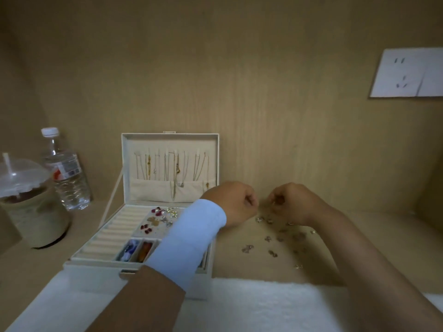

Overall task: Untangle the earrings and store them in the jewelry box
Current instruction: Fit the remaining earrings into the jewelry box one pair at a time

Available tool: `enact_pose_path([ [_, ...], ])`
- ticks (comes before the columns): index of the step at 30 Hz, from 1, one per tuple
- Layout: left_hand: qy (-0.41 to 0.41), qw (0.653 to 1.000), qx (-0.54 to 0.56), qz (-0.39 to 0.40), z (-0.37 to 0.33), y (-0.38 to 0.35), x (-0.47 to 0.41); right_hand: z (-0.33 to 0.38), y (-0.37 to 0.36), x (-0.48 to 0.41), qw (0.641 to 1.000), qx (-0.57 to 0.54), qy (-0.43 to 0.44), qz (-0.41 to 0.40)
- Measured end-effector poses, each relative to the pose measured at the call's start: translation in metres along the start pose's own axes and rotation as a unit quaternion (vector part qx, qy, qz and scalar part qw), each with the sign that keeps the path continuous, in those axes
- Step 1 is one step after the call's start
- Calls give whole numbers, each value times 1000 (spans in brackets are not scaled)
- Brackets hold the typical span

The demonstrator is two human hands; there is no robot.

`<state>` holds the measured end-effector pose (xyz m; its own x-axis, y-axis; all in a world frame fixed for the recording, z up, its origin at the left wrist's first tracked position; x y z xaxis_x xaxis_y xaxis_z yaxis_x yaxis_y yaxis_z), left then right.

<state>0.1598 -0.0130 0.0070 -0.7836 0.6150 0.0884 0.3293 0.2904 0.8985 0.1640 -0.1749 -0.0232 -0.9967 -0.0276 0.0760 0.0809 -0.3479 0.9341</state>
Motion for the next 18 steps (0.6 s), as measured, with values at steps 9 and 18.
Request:
enact_pose_path([
  [9, 100, 991, -68, 64, 6, -47, -65, -20, -17, -2, 998, -2, -64, 3],
  [18, 101, 989, -89, 63, 5, -58, -75, -18, -24, -6, 998, 29, -46, -10],
])
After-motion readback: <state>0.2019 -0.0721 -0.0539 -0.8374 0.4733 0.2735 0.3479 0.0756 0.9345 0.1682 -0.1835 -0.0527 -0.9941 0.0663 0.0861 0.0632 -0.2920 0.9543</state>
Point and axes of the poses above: each hand's wrist, its own x-axis away from the middle knuckle, its own y-axis out of the back of the hand, z = x × y, the point moved 7 cm from there along -x, towards the middle knuckle, and after that the axes turned 11 degrees about z, right-handed, at the moved point
